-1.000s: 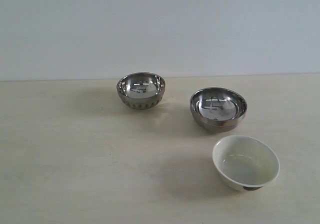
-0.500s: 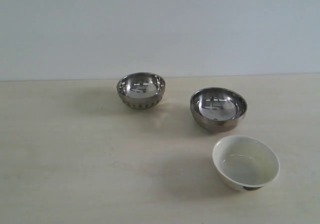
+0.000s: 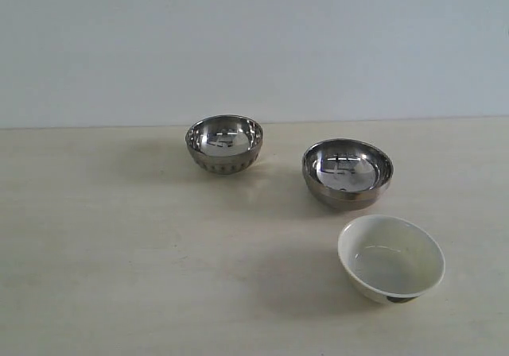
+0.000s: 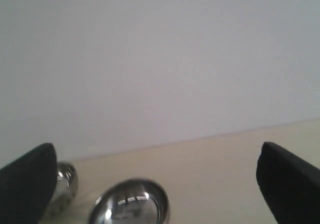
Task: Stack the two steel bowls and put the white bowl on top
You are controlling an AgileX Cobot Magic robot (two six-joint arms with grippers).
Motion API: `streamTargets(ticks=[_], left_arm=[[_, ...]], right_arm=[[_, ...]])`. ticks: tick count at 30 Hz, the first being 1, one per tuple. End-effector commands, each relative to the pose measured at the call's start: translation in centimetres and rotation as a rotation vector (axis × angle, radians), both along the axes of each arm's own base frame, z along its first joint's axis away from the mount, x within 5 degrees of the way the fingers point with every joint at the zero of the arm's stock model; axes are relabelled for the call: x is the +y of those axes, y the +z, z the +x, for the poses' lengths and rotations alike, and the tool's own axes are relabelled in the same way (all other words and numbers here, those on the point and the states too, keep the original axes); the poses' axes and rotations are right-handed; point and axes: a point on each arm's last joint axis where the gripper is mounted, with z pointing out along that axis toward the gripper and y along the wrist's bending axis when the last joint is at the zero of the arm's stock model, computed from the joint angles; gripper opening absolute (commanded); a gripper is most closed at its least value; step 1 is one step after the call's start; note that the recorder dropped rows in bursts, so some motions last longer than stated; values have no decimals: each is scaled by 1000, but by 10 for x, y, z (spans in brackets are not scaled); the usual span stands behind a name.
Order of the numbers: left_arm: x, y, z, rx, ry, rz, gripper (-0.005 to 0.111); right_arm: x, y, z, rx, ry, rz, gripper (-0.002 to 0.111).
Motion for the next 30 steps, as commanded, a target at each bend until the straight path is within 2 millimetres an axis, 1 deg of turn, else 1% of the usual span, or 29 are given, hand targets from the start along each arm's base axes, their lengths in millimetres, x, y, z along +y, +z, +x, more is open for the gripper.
streamTargets(ticks=[1, 5, 6, 7, 8, 9, 10, 11, 12, 13, 14, 16, 18, 20, 27, 30], left_arm=[[0, 0, 0, -7, -3, -5, 4], [0, 0, 0, -7, -3, -5, 4], [0, 0, 0, -7, -3, -5, 4], [0, 0, 0, -7, -3, -5, 4], [0, 0, 0, -7, -3, -5, 4], [0, 0, 0, -7, -3, -5, 4], [0, 0, 0, -7, -3, -5, 4], [0, 0, 0, -7, -3, -5, 4], [0, 0, 0, -7, -3, -5, 4], [0, 0, 0, -7, -3, -5, 4], [0, 0, 0, -7, -3, -5, 4], [0, 0, 0, -7, -3, -5, 4], [0, 0, 0, -7, -3, -5, 4], [0, 0, 0, -7, -3, -5, 4], [0, 0, 0, -7, -3, -5, 4], [0, 0, 0, -7, -3, -5, 4]], right_arm=[[5, -26, 45, 173, 6, -38, 105], [9, -50, 83, 292, -3, -13, 105], [12, -63, 102, 346, -5, 2, 105], [15, -69, 109, 366, 0, 1, 105], [23, -83, 125, 413, 14, 5, 105], [28, -89, 132, 430, 26, 2, 105], [40, -102, 146, 464, 52, -9, 105], [45, -108, 153, 478, 63, -14, 105], [57, -120, 164, 504, 91, -26, 105], [62, -124, 167, 514, 100, -30, 105], [71, -135, 176, 535, 118, -39, 105], [76, -146, 184, 555, 125, -46, 105], [77, -152, 190, 563, 123, -47, 105], [78, -154, 194, 543, 122, -36, 105], [79, -181, 201, 557, 83, 32, 105], [79, -185, 204, 537, 73, 51, 103]])
